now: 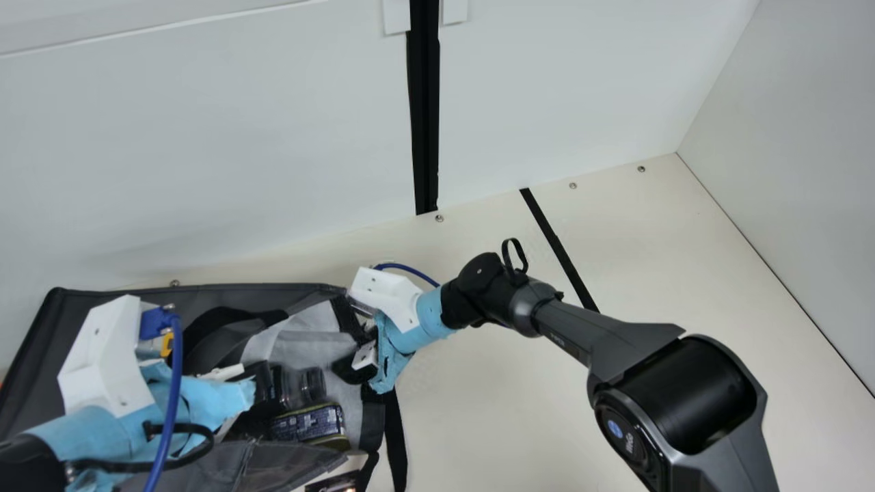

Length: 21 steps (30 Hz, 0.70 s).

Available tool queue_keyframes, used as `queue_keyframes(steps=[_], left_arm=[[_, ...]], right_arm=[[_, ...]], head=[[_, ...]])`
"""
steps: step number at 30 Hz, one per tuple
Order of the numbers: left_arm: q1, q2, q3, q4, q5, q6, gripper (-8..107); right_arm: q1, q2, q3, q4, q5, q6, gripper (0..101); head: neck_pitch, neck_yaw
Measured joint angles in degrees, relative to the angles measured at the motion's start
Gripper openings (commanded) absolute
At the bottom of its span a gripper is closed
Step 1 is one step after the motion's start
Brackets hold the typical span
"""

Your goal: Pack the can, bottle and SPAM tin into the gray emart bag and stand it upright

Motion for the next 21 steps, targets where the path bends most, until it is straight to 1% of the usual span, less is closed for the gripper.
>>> queue_keyframes(steps=[9, 21], left_arm=[[0.0, 0.0, 0.0, 0.0, 0.0, 0.0, -8], [0.0, 0.0, 0.0, 0.0, 0.0, 0.0, -8]], right_arm=[[-1.9, -3.1, 4.4, 0.0, 2.2, 2.2, 0], [-5.5, -10.4, 11.7, 0.4, 6.8, 4.6, 0]], head=[[0.0, 0.0], [0.0, 0.0]])
